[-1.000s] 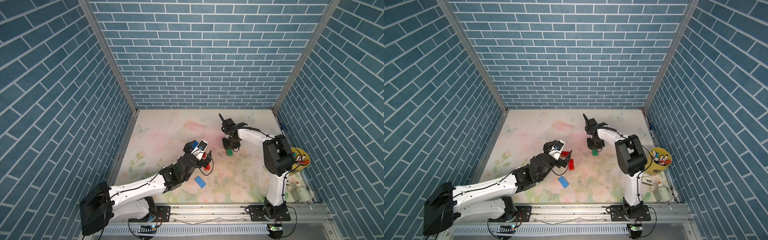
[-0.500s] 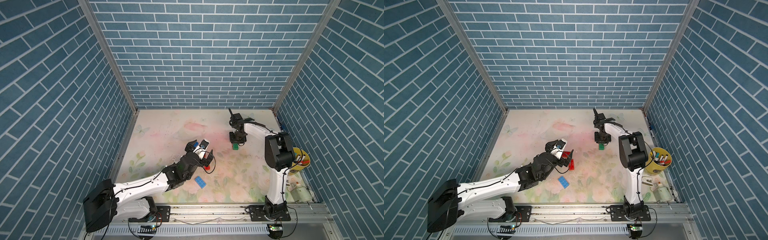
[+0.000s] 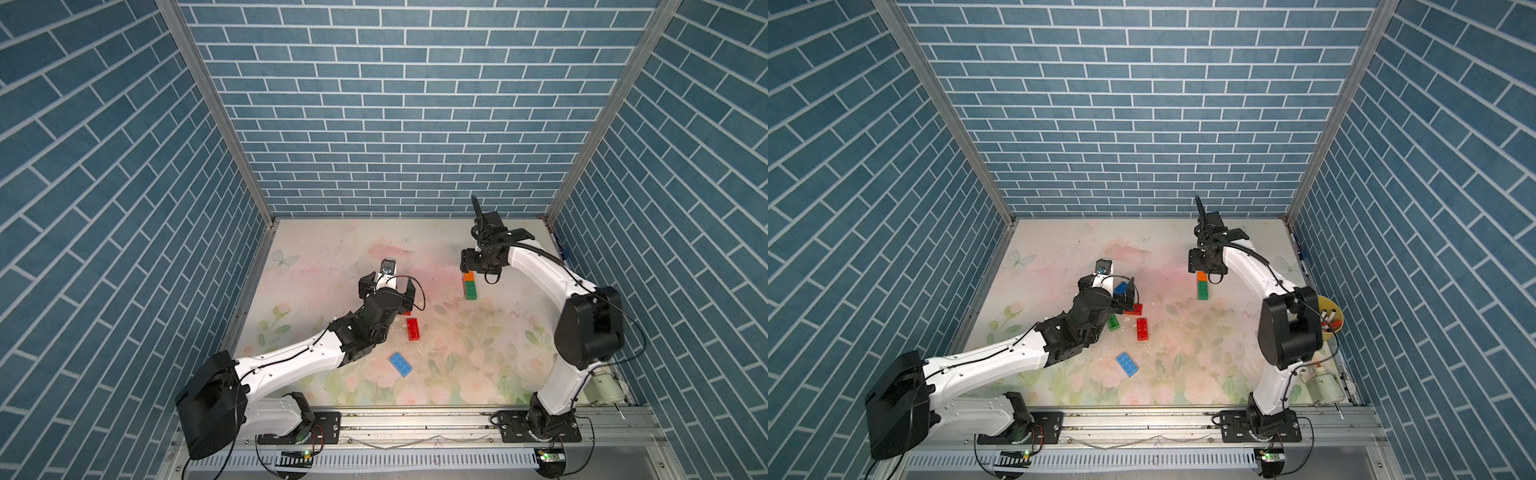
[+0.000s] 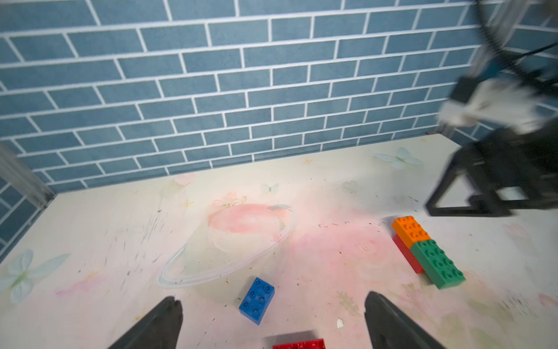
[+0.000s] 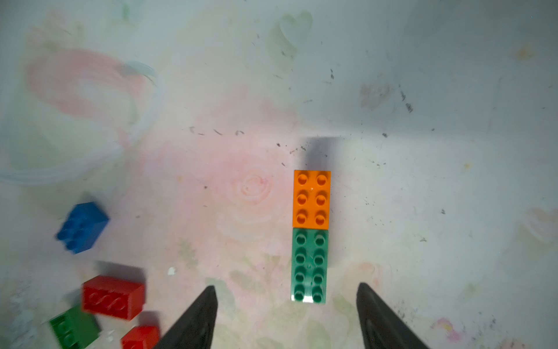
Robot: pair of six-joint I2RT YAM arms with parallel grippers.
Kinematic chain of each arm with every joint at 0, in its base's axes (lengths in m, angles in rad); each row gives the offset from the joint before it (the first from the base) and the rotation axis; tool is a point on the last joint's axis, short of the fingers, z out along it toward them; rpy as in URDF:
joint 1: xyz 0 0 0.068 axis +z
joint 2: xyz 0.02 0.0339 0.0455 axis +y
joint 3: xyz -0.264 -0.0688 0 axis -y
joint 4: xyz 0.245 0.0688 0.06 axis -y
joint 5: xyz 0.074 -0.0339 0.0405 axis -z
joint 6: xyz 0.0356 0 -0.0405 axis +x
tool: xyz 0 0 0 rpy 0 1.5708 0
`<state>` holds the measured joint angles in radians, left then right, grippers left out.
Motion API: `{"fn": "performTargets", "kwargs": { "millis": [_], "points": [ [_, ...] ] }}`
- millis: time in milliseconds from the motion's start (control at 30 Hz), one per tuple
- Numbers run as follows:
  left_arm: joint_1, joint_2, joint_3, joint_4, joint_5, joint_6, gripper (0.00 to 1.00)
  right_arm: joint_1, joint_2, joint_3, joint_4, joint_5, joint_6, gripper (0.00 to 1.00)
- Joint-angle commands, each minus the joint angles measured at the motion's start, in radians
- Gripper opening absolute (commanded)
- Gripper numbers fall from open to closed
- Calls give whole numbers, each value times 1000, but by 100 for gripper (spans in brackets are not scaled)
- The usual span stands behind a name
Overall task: Assemble a rectangle with lego
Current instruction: Move the lego brick at the center of the board, then pick up the lego brick from the center of the board.
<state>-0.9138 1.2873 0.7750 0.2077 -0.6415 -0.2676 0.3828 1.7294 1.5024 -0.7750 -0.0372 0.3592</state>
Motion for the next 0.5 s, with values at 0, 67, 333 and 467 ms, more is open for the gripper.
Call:
{"fn": "performTargets", "kwargs": {
  "millis": [0,67,333,467],
  "points": [
    [47,73,81,-160,-19,-148,100,32,-107,-73,-43,-46,10,72],
    [84,140,134,-211,19,-157,100,63,-160,-119,-51,-46,13,72],
    [241,425,391,-426,345,-98,93,163,-313,-322,-18,-114,44,68],
    [245,500,418,-479,372,-329,89,163,-352,-383,-10,-99,31,68]
  ]
}}
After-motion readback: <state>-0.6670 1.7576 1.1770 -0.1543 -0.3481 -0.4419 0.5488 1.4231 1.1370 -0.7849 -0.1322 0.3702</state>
